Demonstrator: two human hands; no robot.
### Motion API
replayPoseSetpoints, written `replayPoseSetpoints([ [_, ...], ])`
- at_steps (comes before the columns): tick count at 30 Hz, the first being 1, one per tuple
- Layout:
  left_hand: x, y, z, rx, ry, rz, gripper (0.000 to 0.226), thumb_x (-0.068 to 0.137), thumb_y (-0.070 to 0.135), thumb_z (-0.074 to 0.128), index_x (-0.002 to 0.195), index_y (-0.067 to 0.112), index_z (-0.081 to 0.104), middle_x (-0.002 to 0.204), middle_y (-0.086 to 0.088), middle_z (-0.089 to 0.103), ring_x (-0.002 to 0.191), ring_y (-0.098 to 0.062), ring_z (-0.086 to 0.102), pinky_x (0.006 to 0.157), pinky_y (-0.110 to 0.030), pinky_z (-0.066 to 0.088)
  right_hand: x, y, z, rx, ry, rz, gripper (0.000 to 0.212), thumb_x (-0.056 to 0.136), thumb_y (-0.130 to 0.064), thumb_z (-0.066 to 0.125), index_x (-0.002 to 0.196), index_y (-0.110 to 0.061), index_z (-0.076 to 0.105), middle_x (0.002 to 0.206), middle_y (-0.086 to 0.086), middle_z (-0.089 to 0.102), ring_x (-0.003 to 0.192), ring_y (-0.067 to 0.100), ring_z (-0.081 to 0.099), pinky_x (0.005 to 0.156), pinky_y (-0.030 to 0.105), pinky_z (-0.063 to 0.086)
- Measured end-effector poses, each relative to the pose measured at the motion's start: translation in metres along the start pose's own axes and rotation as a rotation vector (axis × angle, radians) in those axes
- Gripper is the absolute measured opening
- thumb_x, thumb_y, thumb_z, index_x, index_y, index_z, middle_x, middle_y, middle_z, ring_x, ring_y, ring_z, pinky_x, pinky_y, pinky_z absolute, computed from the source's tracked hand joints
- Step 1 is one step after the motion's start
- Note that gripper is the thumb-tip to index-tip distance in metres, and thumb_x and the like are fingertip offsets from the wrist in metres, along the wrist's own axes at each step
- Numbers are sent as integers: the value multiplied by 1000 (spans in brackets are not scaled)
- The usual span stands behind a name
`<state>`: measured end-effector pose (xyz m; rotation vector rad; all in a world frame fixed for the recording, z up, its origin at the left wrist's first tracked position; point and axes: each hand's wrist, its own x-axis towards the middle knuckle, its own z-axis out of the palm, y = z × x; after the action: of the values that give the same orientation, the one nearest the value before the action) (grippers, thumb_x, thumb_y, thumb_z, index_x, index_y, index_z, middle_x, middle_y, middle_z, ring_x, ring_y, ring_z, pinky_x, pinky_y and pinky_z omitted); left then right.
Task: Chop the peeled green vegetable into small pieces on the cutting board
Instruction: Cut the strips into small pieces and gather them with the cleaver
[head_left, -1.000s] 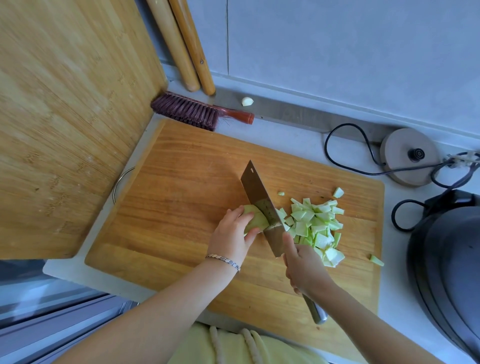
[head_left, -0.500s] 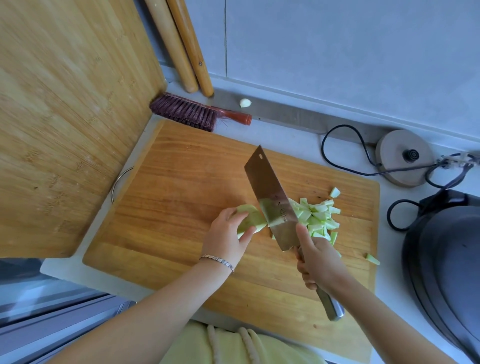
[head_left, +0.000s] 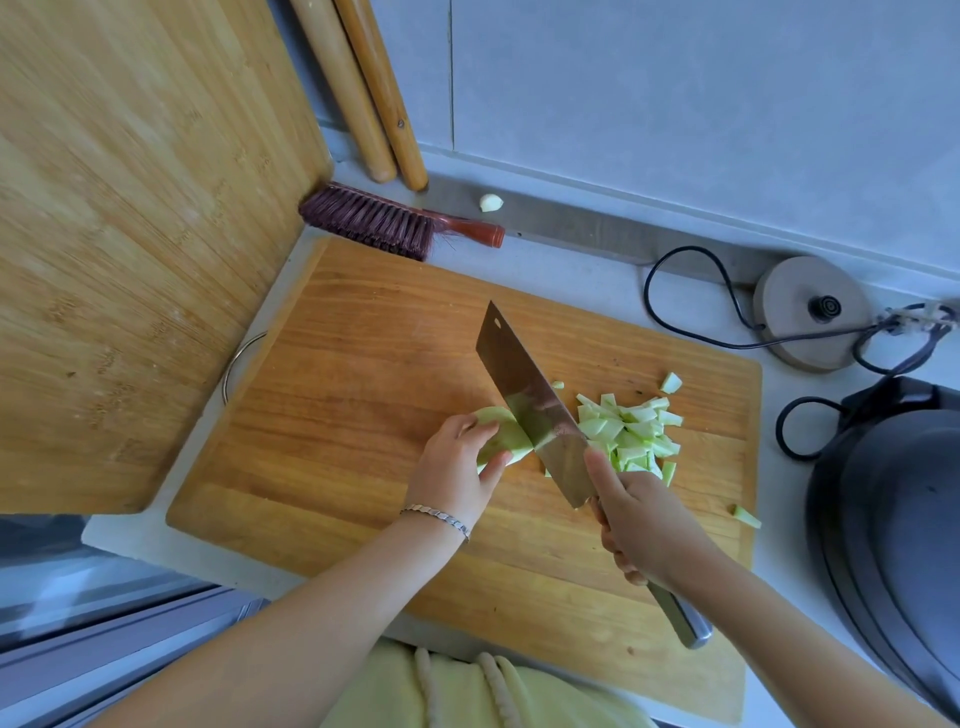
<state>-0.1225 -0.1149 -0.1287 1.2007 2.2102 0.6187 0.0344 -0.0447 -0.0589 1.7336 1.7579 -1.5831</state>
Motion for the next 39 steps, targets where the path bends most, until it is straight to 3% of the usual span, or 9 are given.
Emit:
replayPoseSetpoints([
  [6,0,0,0,5,-16,8,39,89,28,56,126,17,54,131,-2,47,120,-18,48,95,-29,45,9,9,7,66,-40,66,55,94,-57,29,63,-12,37,44,-1,30,37,15,26,40,20,25],
  [12,-1,-1,0,-9,-10,6,39,88,28,56,125,16,55,132,-3,48,121,-19,48,96,-29,44,34,12,37,30,60,-13,54,94,-55,27,59,-14,32,45,-1,29,37,14,26,45,24,26],
  [19,-1,-1,-3,-41,1,-8,39,87,28,59,123,16,56,131,1,49,118,-15,50,94,-23,41,19,8,12,218,34,36,56,93,-57,31,55,-16,33,42,-3,29,35,13,25,41,21,24],
  [32,-1,1,-3,-16,5,-1,38,88,29,57,124,17,55,131,-1,49,118,-16,50,96,-26,44,3,-10,3,85,12,-27,56,92,-58,29,57,-14,34,42,-2,32,36,15,27,40,21,27],
  [39,-1,1,-2,-21,-6,-1,39,88,28,57,125,15,55,131,-2,49,117,-18,51,94,-30,47,0,7,13,37,16,31,55,94,-56,29,59,-13,34,44,-1,32,34,13,28,38,19,27],
])
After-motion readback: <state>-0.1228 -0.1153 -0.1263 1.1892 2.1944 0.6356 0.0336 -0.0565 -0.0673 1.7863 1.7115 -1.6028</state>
